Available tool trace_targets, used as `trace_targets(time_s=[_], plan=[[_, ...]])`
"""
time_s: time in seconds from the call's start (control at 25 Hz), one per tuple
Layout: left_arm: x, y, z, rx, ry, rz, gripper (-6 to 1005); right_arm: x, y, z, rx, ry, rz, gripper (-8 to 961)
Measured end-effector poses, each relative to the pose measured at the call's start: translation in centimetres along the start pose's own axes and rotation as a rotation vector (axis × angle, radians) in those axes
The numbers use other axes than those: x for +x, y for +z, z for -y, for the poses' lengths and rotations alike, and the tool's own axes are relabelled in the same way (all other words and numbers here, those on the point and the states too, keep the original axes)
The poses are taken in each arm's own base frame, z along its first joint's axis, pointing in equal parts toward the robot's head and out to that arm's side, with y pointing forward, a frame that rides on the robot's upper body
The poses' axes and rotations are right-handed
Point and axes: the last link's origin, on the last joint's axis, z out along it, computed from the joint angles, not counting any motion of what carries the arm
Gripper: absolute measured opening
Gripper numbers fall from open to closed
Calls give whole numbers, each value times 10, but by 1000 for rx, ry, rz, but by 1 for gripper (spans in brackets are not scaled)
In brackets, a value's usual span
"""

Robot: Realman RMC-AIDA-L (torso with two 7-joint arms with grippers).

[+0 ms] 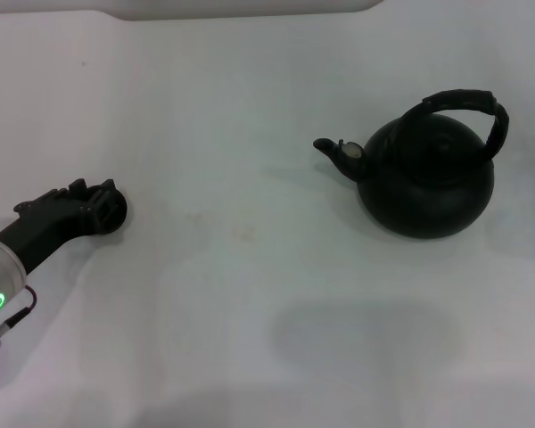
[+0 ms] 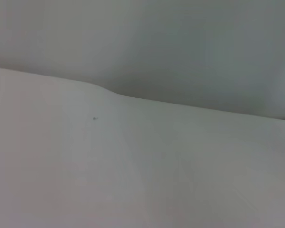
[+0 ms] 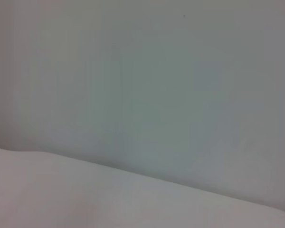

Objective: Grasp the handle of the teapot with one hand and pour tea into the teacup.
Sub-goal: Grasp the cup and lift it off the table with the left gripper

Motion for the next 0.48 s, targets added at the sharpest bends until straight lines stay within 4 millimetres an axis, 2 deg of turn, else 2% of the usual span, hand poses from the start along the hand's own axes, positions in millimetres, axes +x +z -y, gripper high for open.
trace_targets(time_s=[0.48], plan=[[0,0,1,9,2,-1,421,1,-1,-1,-1,4,1,618]])
